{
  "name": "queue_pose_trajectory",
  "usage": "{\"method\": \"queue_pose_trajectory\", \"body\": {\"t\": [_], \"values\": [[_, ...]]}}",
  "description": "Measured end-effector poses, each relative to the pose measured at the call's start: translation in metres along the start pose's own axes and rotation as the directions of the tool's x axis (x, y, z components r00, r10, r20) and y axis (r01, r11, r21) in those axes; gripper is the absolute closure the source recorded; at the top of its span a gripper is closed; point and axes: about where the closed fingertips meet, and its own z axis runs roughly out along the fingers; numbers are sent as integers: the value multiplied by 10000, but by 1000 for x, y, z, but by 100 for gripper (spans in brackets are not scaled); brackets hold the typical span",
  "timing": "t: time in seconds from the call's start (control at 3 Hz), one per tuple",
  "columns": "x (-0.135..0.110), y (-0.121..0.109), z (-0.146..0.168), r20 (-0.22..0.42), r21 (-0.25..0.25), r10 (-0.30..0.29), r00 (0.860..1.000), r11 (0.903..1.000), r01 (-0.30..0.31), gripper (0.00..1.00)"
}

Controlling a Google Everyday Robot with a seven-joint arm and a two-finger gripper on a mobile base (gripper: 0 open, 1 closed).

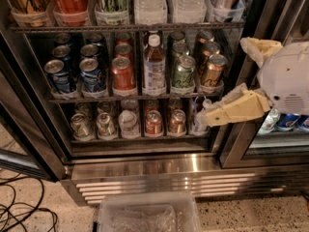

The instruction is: Pick redbull can from top shelf of fridge

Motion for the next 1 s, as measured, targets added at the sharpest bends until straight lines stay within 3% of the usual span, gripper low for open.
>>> {"method": "queue_pose_trajectory", "body": {"t": [0.33,0.67,1.0], "values": [[-4,-6,11,982,1097,964,9905,9882,-1071,0],[-23,-20,12,1848,2467,1095,9767,9568,-1540,0],[-50,-42,8,2724,3618,1040,9566,9101,-2020,0]]}}
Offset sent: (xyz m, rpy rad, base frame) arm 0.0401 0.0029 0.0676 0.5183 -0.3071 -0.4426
